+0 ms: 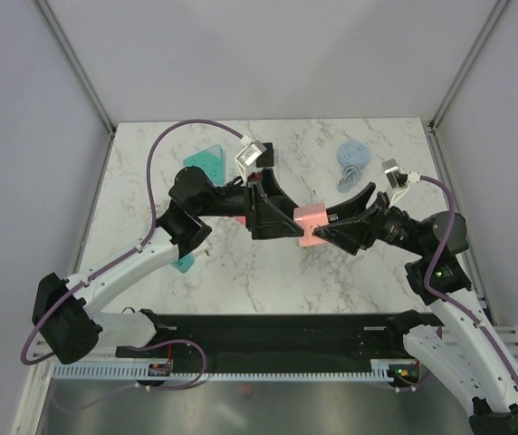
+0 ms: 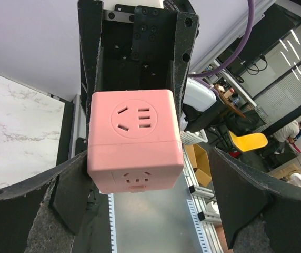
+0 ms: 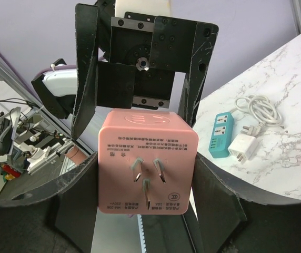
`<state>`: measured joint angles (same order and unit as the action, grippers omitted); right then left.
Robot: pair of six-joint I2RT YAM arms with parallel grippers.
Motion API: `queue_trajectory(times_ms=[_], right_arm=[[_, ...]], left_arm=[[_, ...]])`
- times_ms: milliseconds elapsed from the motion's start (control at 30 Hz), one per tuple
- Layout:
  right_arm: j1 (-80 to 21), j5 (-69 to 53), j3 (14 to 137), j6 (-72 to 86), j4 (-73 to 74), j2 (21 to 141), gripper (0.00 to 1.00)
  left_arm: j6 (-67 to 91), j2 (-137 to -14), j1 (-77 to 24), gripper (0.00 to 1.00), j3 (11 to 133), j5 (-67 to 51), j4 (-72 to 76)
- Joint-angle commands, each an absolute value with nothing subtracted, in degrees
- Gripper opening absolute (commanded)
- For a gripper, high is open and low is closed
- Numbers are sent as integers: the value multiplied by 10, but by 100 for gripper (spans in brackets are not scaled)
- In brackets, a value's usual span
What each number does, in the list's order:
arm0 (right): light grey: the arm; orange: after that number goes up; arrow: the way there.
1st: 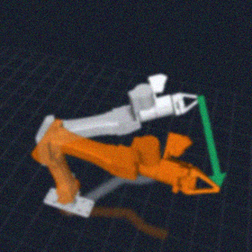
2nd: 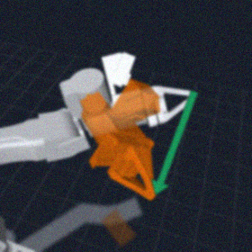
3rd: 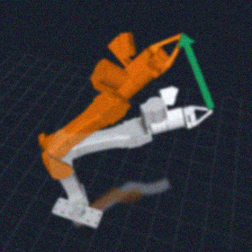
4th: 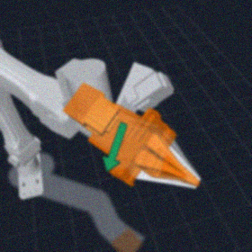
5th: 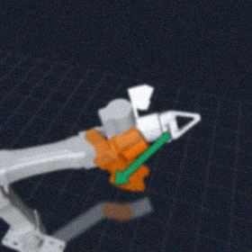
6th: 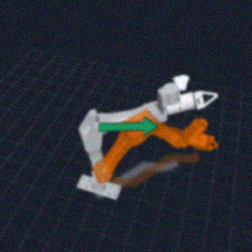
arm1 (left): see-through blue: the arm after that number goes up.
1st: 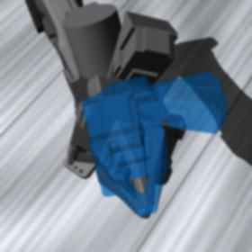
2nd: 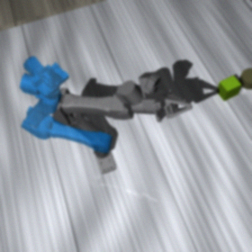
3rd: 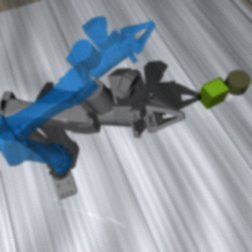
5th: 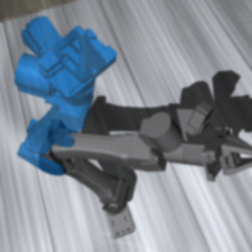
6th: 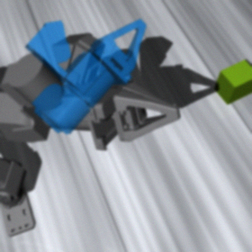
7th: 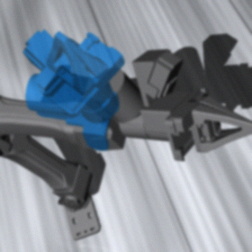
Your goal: Insert the plug
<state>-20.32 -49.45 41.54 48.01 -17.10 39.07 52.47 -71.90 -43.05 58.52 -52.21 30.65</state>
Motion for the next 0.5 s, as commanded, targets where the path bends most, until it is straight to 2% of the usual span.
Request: queue_trajectory(times_ms=[0, 233, 333, 400, 433, 467], right_arm=[[-207, -482, 415, 478, -205, 386, 29], [-209, -483, 410, 487, -218, 386, 29], [-212, -484, 409, 491, -222, 388, 30], [-213, -484, 410, 491, -220, 388, 35], [-213, -481, 414, 488, -215, 389, 39], [-213, -479, 417, 483, -197, 388, 48]], left_arm=[[542, -721, -444, 94, 585, -508, 338], [542, -731, -452, 92, 576, -501, 348], [551, -741, -453, 83, 580, -505, 360], [561, -750, -453, 69, 583, -512, 384], [576, -753, -453, 58, 585, -522, 394], [584, -760, -453, 35, 586, -524, 408]])
